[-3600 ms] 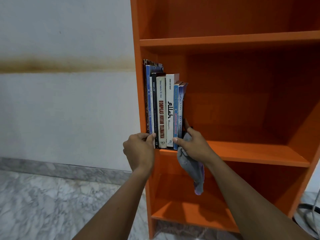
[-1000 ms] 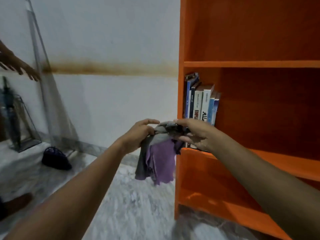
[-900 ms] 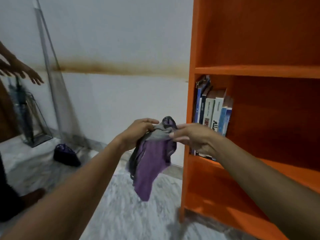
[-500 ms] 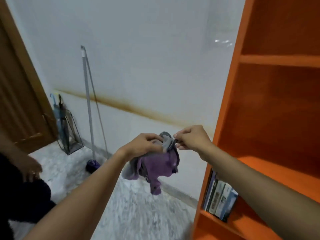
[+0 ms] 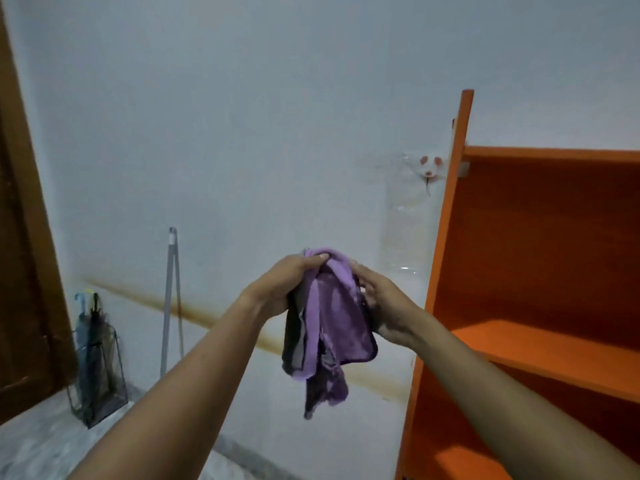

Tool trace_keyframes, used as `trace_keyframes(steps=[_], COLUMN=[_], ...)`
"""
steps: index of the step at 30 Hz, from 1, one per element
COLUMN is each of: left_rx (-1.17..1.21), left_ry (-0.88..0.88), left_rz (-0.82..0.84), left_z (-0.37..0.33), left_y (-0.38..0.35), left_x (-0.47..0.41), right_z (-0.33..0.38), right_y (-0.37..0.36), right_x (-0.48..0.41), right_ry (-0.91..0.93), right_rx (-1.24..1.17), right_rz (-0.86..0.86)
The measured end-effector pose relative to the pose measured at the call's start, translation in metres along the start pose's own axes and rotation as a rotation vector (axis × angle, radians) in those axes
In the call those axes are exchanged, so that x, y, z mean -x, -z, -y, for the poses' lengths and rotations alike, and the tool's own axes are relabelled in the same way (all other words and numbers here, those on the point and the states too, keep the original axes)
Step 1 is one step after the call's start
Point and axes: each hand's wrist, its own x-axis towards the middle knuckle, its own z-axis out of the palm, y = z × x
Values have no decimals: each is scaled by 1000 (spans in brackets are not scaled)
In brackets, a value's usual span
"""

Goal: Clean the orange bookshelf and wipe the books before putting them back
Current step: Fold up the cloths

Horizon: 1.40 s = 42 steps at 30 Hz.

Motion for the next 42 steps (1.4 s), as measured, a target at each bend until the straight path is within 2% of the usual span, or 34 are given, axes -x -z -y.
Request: trace_keyframes(steps=[2,3,6,8,11,14,15,16,17,19,21,24,26,33,38,40,42], left_rx=[25,33,-51,-207,-442,-893,-986,-989,-878,-538,-359,-315,-313,-202,-141,-146,-189], left_ry=[-35,-56,-97,-40,22,174,167,126,45,-96,-115,-79,-106,-381,-531,-572,-614], left_rz=[-43,-64,-201,-319,-419,-555,-577,-544,-451,-161,66,242,233,-85,-84,-97,-128], left_z=[-16,-21,-31,-29,-26,-28,-30,-32,-35,-43,-50,-52,-46,-39,-51,-58,-65], left_y=[5,7,17,22,31,32,28,24,20,12,5,-6,-12,-27,-30,-32,-37], left_x=[-7,-9,-14,-16,-23,-28,-31,-36,-43,-58,-71,-93,-112,-203,-287,-317,-338], right_z=[-2,-1,11,25,49,68,73,78,82,89,92,93,92,88,99,103,108], right_y=[-3,-4,4,12,25,30,32,35,37,44,51,64,74,105,117,123,130], right_x=[4,4,-2,-3,-3,-9,-14,-19,-23,-36,-47,-60,-70,-127,-172,-189,-202], right_ry=[58,92,170,213,254,296,306,306,303,301,306,355,398,425,555,548,482], right_rx=[67,144,313,402,597,697,711,727,749,791,806,780,779,616,411,476,642], right_rz=[70,36,-223,-261,-217,-221,-226,-232,-235,-234,-255,-329,-400,-884,-1175,-1293,-1422])
